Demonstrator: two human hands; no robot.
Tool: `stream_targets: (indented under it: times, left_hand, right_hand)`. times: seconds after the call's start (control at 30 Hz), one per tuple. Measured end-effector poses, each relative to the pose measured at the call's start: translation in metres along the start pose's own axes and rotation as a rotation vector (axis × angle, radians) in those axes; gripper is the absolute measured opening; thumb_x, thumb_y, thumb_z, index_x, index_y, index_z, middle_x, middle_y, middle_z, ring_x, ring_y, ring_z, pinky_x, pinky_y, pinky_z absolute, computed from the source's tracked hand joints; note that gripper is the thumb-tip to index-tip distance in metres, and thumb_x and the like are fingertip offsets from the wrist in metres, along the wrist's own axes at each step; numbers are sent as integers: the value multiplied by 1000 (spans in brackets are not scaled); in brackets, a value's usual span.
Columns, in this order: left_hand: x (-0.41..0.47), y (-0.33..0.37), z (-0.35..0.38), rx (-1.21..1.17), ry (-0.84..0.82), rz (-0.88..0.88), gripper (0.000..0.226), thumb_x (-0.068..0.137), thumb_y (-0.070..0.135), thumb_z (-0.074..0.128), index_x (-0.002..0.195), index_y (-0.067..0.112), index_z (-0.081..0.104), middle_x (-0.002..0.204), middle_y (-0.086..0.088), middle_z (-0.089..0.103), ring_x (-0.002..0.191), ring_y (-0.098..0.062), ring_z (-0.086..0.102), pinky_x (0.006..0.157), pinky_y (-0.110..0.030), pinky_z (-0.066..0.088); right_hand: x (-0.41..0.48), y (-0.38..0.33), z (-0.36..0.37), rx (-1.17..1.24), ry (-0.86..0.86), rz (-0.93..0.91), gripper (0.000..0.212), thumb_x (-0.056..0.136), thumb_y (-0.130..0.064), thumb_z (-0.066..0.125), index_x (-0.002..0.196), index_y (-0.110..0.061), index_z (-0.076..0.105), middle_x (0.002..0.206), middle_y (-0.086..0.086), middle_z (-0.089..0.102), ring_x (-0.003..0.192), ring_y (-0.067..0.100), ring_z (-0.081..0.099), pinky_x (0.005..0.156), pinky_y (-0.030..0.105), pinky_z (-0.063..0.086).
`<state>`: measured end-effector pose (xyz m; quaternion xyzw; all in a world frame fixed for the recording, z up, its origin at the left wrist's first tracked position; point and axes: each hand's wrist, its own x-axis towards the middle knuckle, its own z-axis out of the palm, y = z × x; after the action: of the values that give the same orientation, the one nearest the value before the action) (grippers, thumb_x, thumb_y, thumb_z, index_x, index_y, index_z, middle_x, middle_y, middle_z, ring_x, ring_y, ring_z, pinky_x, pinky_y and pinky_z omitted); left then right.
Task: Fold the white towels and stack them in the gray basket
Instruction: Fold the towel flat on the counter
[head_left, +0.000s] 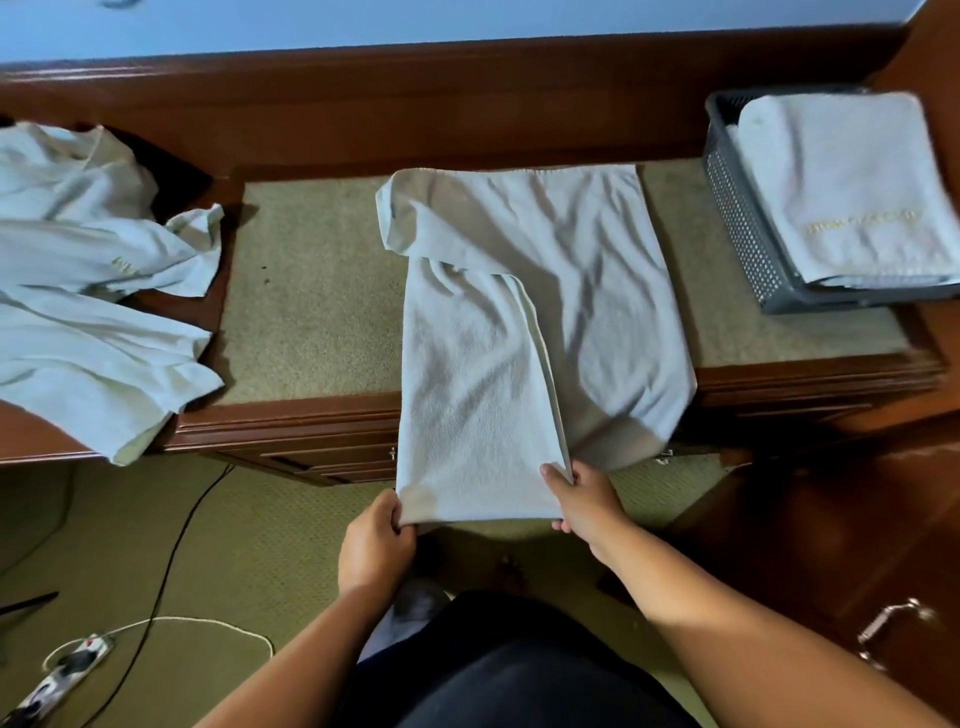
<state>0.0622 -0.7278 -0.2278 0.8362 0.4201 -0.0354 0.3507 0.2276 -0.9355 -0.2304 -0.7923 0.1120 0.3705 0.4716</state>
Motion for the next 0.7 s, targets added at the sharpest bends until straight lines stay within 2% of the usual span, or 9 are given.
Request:
stream_targets:
  times: [0.13,0.2,0.27,0.33,0.47,0.6,0.7]
  left_hand:
    - [-2,-9,-5,141,-27,68,15,84,13,64,79,20,52,69,2,60,68,-31,54,57,-33,34]
    - [0,-15,-8,218,-47,128,7,86,18,64,89,19,57,80,-4,68,79,-37,62,59,-33,34]
    - [3,-23,-10,276,-66,202,7,88,23,59,94,22,54,85,-6,69,82,-39,65,59,-33,33]
    - [6,-30,-13,315,-80,285,11,86,29,50,95,23,47,83,-6,68,77,-40,64,56,-33,31]
    - [7,-34,-17,384,-99,363,25,83,34,41,95,17,56,86,-7,68,76,-41,65,56,-34,33]
    - [10,-33,-16,495,-71,362,19,77,33,52,81,15,57,68,-4,66,58,-37,65,50,-28,31]
    - [11,-29,-13,545,-91,391,12,68,28,61,70,18,55,57,0,61,43,-32,59,47,-22,25]
  right_hand:
    - [-8,0,1,-76,-44,-11,25,100,-40,56,109,-18,57,105,0,59,66,22,56,45,21,46]
    - [-10,3,2,-103,-50,-26,28,100,-39,55,107,-12,58,106,8,61,59,22,54,42,22,42]
    - [-11,7,2,-119,-53,-45,31,100,-38,55,106,-9,59,105,18,64,52,20,53,43,26,41]
    - [-14,8,1,-138,-70,-61,27,100,-37,55,103,-11,60,96,16,65,50,17,54,44,27,42]
    - [-21,5,1,-193,-96,-97,21,101,-36,53,95,-16,58,84,3,59,51,15,57,43,25,42]
    - [-21,-1,0,-296,-81,-117,27,102,-39,50,103,-13,58,85,4,61,50,14,59,41,22,42]
    - [-18,1,-3,-370,10,-166,38,100,-47,49,87,-11,53,73,8,57,58,26,65,47,32,48]
